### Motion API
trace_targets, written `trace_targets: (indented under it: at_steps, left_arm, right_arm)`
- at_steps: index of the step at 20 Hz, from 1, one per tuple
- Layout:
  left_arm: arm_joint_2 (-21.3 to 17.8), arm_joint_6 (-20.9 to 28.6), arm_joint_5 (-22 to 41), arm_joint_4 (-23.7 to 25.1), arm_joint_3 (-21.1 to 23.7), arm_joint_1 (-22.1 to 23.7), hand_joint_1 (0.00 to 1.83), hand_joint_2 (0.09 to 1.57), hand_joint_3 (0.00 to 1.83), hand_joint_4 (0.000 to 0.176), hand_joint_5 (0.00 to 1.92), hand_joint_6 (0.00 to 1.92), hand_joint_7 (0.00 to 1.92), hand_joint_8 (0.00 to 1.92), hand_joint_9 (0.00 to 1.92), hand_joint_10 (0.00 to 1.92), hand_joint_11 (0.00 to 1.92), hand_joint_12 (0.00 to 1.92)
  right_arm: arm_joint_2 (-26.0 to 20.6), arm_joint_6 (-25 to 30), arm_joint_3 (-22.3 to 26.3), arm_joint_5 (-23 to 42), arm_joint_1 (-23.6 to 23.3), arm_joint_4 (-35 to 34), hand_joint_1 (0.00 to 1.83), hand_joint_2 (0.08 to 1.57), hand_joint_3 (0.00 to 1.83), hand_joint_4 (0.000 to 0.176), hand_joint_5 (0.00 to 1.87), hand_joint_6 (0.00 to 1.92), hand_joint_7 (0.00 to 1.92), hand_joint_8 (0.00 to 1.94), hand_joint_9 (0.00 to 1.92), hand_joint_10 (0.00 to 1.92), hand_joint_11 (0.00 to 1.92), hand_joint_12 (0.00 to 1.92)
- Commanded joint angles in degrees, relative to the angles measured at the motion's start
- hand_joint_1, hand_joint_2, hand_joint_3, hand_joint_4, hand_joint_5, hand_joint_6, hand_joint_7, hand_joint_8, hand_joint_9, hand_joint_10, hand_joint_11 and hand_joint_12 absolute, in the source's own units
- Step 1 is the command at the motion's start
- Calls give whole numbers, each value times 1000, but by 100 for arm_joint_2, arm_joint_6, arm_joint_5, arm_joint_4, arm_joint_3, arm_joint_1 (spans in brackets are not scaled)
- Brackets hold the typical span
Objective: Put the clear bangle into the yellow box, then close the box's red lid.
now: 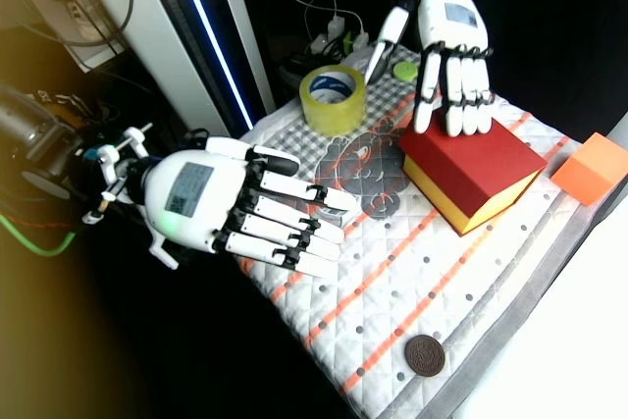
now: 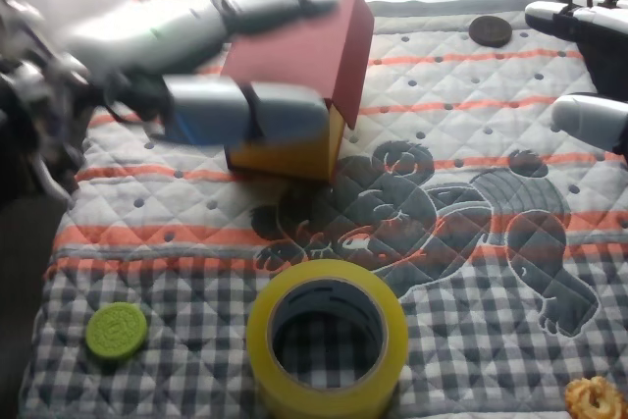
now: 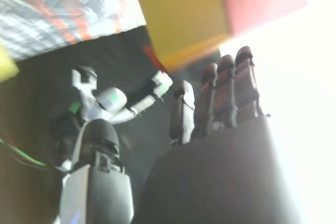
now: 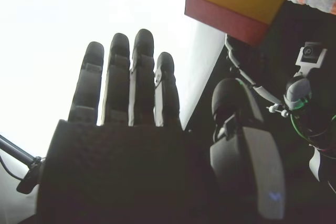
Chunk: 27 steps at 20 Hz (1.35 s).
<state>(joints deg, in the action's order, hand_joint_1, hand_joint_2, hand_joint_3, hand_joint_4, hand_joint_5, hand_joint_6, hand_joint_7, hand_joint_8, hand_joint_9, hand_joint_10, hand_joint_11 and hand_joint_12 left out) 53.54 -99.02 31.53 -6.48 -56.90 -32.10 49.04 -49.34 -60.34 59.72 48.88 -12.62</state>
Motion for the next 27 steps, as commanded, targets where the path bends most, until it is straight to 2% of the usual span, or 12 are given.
trace_targets:
  at_steps: [1, 3, 5, 7, 12, 15, 17, 19, 20, 24, 25, 27]
  left_arm:
    - [-57, 22, 1118, 16, 50, 111, 108, 1083, 8, 176, 41, 0, 0, 0, 0, 0, 0, 0]
    - [-196, 23, 1522, -81, 143, 112, 330, 1069, 0, 176, 25, 0, 11, 4, 0, 0, 0, 0]
    - [-278, 24, 1784, -210, 179, 101, 96, 1073, 2, 176, 16, 0, 2, 0, 0, 0, 0, 0]
    - [-391, 97, 2108, -382, 249, -36, 5, 1083, 6, 176, 33, 6, 11, 4, 0, 0, 0, 0]
    - [-755, 2111, 3657, -576, 324, -972, 275, 1029, 0, 171, 141, 21, 107, 15, 0, 0, 0, 0]
    - [-961, 3577, 4532, -616, 308, -1785, 354, 1054, 5, 98, 128, 6, 69, 0, 0, 0, 0, 0]
    - [-957, 4428, 4928, -675, 200, -2251, 256, 1098, 19, 113, 69, 1, 104, 13, 0, 0, 0, 0]
    - [-962, 4850, 5350, -740, 207, -2574, 171, 1061, 0, 163, 27, 0, 110, 10, 0, 0, 0, 0]
    - [-1005, 5362, 5911, -793, 244, -2951, 163, 1062, 0, 173, 16, 0, 116, 11, 0, 0, 0, 0]
    - [-1077, 5676, 6783, -1099, 430, -3627, 104, 1088, 14, 171, 0, 0, 135, 6, 55, 15, 21, 14]
    - [-1113, 5786, 6783, -1099, 460, -3646, 148, 1110, 8, 150, 60, 5, 153, 4, 67, 11, 6, 11]
    - [-1115, 5886, 6783, -996, 455, -3617, 158, 1105, 4, 81, 1, 0, 152, 1, 82, 12, 36, 29]
  right_arm:
    - [-35, 37, -18, 708, -19, -62, 105, 1304, 3, 96, 265, 1, 484, 0, 305, 0, 41, 180]
    - [-27, 38, -19, 708, -11, -74, 98, 1304, 2, 93, 272, 2, 501, 6, 310, 2, 51, 174]
    - [-37, 46, -18, 708, -6, -74, 94, 1301, 0, 111, 263, 0, 480, 0, 279, 0, 22, 156]
    - [-68, 48, 4, 719, -5, -61, 130, 1303, 0, 97, 270, 2, 494, 5, 299, 7, 37, 153]
    - [-441, 113, 429, 1582, 426, 72, 125, 1312, 0, 70, 233, 0, 452, 0, 291, 0, 82, 163]
    - [-729, 120, 734, 2333, 818, 72, 187, 1339, 8, 46, 219, 9, 459, 12, 349, 25, 105, 167]
    - [-873, 119, 914, 2766, 1143, 68, 246, 1290, 0, 48, 274, 8, 500, 8, 409, 15, 184, 160]
    - [-958, 119, 1020, 3045, 1403, 58, 201, 1308, 4, 24, 260, 3, 484, 0, 383, 3, 193, 161]
    - [-1065, 118, 1142, 3422, 1636, -21, 228, 1296, 0, 35, 279, 7, 501, 6, 414, 13, 213, 167]
    - [-1133, 99, 1229, 4039, 2033, -163, 436, 1236, 0, 59, 310, 2, 483, 5, 468, 3, 316, 91]
    - [-1164, 49, 1282, 4125, 2065, -156, 513, 1215, 0, 73, 337, 10, 483, 4, 443, 2, 314, 78]
    - [-1249, -92, 1384, 4126, 2064, -142, 603, 1230, 0, 37, 199, 0, 334, 0, 264, 0, 138, 6]
